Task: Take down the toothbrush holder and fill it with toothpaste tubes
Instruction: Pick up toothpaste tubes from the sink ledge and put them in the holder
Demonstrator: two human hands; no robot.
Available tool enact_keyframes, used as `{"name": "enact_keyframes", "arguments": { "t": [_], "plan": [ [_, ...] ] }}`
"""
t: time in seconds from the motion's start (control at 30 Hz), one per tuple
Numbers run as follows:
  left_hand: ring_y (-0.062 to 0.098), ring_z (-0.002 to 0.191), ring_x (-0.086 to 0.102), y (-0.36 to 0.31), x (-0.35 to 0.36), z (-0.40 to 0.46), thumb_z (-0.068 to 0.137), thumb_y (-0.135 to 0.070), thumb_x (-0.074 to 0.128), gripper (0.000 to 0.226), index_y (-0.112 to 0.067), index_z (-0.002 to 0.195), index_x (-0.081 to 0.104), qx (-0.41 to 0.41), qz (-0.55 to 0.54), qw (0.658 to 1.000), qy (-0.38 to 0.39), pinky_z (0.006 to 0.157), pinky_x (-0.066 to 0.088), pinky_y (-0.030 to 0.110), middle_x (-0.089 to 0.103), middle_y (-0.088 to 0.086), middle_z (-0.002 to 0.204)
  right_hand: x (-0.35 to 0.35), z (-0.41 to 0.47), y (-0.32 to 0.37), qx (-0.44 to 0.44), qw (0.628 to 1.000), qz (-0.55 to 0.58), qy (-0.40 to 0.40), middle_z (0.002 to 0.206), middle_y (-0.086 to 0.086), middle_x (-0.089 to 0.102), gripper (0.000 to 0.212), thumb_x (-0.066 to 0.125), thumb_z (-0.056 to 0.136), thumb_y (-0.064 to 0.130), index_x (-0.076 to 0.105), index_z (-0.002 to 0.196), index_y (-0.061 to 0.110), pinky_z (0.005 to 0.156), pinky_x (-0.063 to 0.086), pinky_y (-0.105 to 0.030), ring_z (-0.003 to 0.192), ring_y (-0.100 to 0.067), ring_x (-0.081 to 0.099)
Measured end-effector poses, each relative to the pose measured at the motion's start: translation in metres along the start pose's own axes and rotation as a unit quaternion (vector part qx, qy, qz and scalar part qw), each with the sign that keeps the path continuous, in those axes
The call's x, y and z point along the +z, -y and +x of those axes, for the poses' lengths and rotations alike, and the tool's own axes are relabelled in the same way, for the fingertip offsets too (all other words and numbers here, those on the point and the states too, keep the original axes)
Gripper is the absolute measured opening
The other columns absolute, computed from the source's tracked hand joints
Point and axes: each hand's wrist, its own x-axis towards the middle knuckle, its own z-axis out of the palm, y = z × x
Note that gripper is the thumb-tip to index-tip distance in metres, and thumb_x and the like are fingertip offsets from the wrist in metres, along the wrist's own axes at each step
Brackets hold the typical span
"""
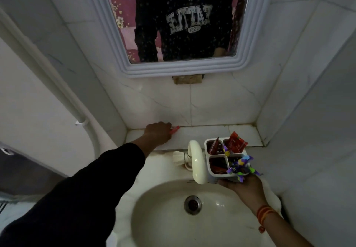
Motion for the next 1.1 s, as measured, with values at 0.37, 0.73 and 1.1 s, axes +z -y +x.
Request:
{"name": "enact_keyframes", "arguments": {
  "t": [0.37, 0.73, 1.1],
  "plan": [
    [0.005, 0.06, 0.075, -0.11, -0.133, -0.07, 0.066, -0.049, 0.089, 0.045, -0.012, 0.09, 0.079, 0.111, -0.222, 0.968, 0.033, 0.053, 0.055, 0.016, 0.078, 0.0, 0.077, -0.002, -0.004, -0.001, 0.018, 1.0, -0.012, -0.012, 0.101, -0.004, 0.074, 0.068, 0.094, 0.051, 0.005, 0.068, 0.114, 0.001, 0.075, 0.053, -0.008, 0.091, 0.004, 0.069],
    [0.019, 0.078, 0.071, -0.167, -0.094, -0.075, 0.076, -0.021, 0.086, 0.026, -0.011, 0.082, 0.063, 0.155, 0.06, 0.986, -0.019, 0.07, 0.061, 0.032, 0.063, 0.003, 0.077, 0.004, 0.0, -0.006, 0.02, 1.0, 0.0, -0.024, 0.113, -0.01, 0.073, 0.073, 0.094, 0.054, 0.007, 0.064, 0.12, 0.003, 0.067, 0.043, 0.005, 0.11, -0.022, 0.064],
    [0.019, 0.074, 0.071, -0.132, -0.091, -0.046, 0.097, -0.047, 0.059, 0.041, -0.006, 0.098, 0.066, 0.045, -0.119, 0.988, 0.092, 0.069, 0.06, 0.03, 0.075, 0.006, 0.087, 0.002, -0.003, -0.006, 0.011, 0.999, -0.024, -0.028, 0.101, 0.003, 0.074, 0.073, 0.095, 0.043, 0.03, 0.071, 0.11, 0.013, 0.089, 0.054, -0.023, 0.101, -0.014, 0.068]
  ]
}}
